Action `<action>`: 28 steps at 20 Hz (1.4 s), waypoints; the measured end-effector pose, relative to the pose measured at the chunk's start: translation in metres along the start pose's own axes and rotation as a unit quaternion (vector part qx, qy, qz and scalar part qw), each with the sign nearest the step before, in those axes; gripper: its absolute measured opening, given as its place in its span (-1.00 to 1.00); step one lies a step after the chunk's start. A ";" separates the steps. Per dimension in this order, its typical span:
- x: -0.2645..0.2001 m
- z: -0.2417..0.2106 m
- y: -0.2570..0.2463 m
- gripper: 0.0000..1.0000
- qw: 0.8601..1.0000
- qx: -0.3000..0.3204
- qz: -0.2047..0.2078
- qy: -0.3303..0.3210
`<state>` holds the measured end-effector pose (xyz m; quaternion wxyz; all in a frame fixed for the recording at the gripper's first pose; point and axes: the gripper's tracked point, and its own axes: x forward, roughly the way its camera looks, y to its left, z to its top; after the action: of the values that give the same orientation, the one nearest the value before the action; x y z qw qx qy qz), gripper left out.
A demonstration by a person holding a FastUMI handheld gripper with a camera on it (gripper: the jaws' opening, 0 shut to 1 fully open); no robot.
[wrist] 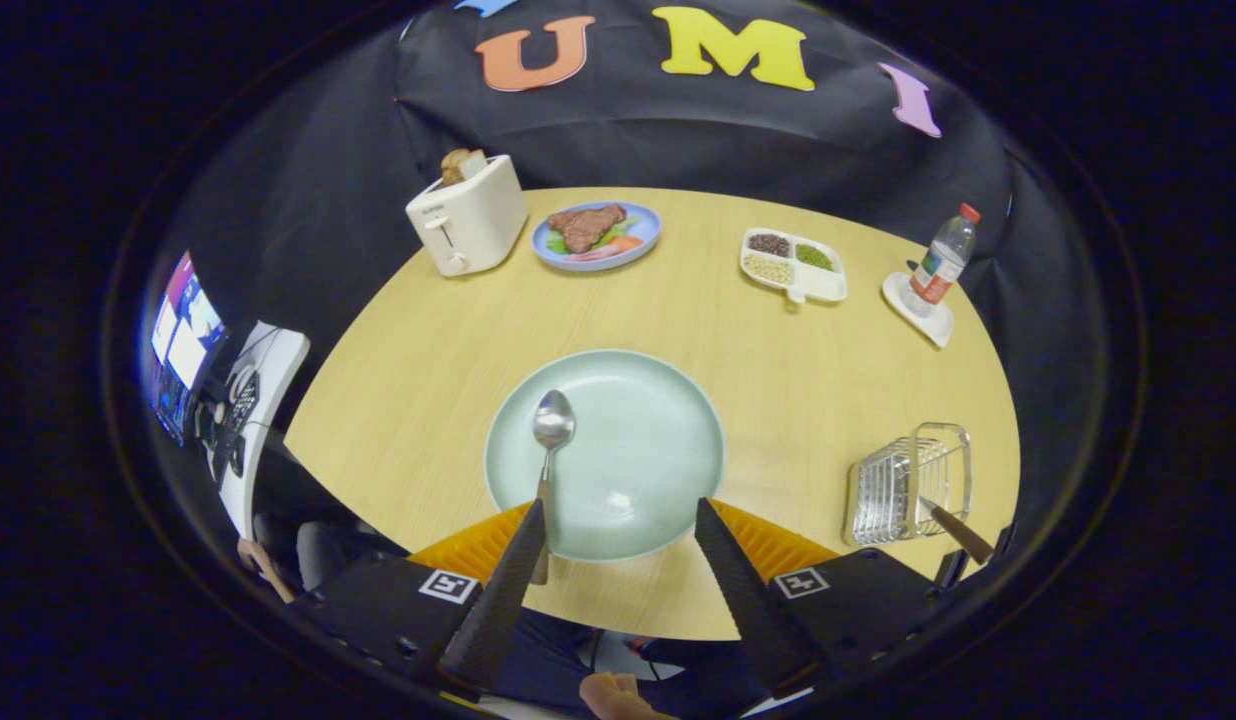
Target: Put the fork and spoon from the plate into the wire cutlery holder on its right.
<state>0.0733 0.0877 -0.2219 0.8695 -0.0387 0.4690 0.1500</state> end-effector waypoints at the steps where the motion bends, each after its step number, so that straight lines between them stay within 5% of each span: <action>1: 0.007 0.000 0.007 0.83 1.000 -0.006 0.002 0.004; 14: 0.074 -0.012 0.042 0.83 0.998 -0.021 0.003 0.062; 19: 0.086 -0.021 0.039 0.33 0.996 -0.021 -0.009 0.083; 21: 0.087 -0.022 0.044 -0.28 0.996 -0.012 0.003 0.088; 26: 0.092 -0.018 0.039 -0.19 0.995 -0.017 -0.007 0.102; 27: 0.099 -0.025 0.044 -0.82 0.995 0.000 0.001 0.100; 28: 0.096 -0.025 0.046 -0.82 0.995 0.004 0.006 0.103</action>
<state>0.0893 0.1478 -0.3120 0.8159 -0.0475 0.5569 0.1481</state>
